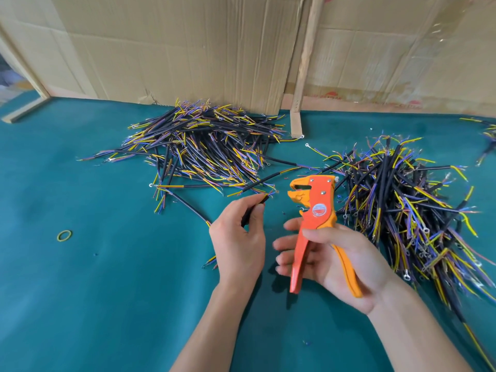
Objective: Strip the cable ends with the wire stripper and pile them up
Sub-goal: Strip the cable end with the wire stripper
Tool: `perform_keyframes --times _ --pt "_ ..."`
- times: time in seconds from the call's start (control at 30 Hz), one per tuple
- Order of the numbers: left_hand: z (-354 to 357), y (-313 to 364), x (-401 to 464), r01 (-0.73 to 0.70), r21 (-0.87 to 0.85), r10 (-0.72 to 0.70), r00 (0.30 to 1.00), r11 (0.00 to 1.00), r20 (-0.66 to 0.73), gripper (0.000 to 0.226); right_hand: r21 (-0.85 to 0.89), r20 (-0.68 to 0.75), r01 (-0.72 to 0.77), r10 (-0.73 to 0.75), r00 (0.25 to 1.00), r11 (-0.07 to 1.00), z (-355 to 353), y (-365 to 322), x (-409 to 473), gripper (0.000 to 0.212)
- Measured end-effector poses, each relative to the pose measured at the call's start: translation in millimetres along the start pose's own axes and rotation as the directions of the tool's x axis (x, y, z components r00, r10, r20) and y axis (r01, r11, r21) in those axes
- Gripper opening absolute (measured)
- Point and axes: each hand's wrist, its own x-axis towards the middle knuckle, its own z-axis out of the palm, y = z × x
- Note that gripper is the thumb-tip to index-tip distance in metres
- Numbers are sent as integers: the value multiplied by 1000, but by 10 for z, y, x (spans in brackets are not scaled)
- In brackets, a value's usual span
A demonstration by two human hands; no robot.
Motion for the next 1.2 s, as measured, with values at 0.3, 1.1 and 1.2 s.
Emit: perform_keyframes --times 0.3,1.1,1.2 --pt "-13 39 -11 -38 23 39 999 999 -19 21 -60 28 -55 57 998 997 -99 1 23 55" --pt "423 877 276 8 -159 29 973 987 230 24 72 -129 -3 13 992 997 38 26 76 33" --pt "827 1380 497 -72 -192 140 919 979 369 25 95 -144 12 2 990 995 50 25 77 24"
